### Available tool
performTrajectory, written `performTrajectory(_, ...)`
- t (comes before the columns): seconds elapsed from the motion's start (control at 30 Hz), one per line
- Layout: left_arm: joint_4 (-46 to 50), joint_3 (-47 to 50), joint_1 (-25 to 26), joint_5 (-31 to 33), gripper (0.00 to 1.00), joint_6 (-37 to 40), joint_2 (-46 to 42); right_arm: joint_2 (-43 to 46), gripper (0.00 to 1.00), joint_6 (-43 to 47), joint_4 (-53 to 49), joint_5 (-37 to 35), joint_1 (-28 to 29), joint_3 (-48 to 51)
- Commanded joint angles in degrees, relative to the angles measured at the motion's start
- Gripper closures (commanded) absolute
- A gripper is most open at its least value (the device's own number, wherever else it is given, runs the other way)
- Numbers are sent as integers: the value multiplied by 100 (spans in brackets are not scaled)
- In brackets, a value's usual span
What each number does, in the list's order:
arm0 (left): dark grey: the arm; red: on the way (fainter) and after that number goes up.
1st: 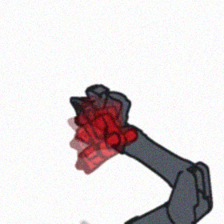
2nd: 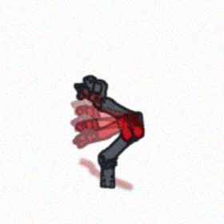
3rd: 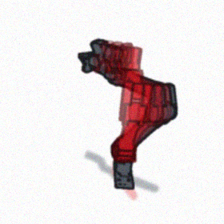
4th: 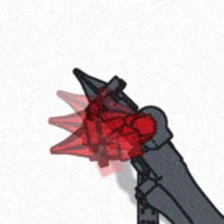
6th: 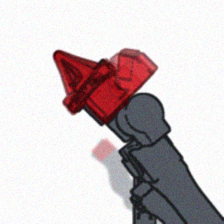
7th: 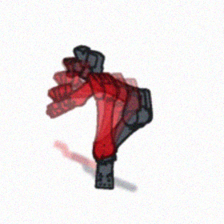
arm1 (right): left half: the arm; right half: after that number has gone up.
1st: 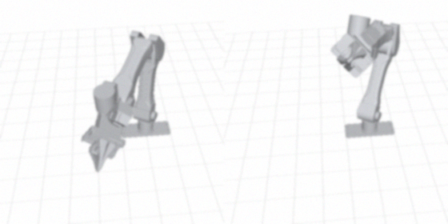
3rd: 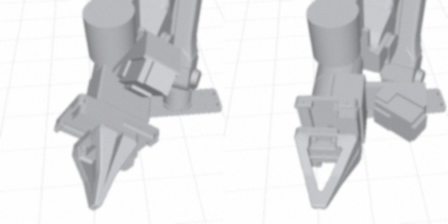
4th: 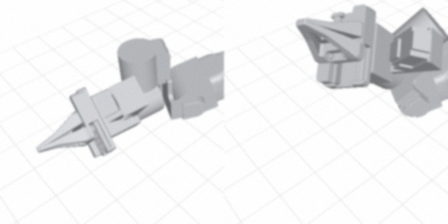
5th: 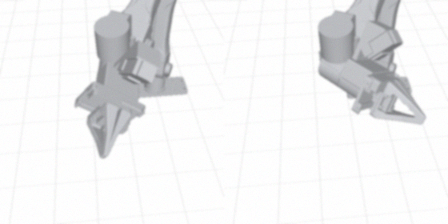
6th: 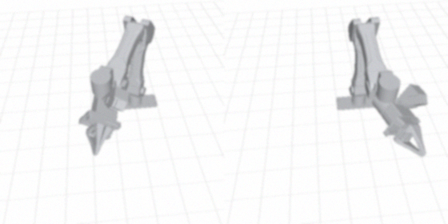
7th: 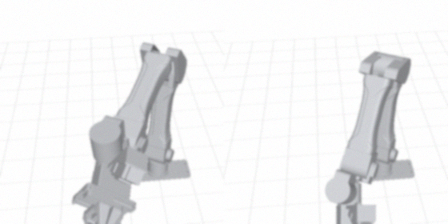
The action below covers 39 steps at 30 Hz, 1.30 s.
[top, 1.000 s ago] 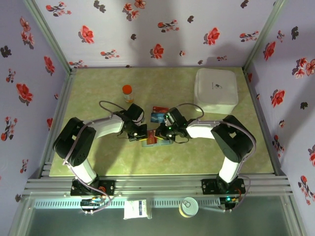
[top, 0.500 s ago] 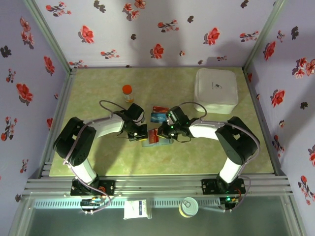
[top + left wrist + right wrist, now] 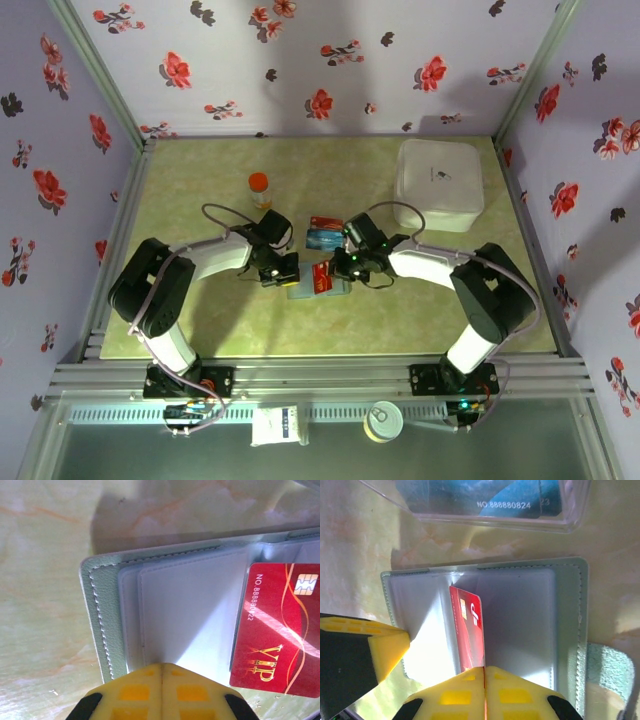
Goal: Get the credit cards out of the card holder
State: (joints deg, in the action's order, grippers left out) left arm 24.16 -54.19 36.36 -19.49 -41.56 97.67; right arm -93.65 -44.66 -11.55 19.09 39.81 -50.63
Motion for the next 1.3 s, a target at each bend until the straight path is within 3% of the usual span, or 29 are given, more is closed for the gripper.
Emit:
performTrajectory(0.0, 301, -109, -51, 154, 100, 131, 90, 131, 92, 211, -456, -373, 66, -190)
performTrajectory(0.47, 266, -170, -57, 91, 100, 140, 140, -104, 91, 315, -800, -617, 421, -626)
performTrajectory(1.27, -83, -302, 89, -168, 100, -17, 441, -265, 90, 188, -692, -539, 526, -733)
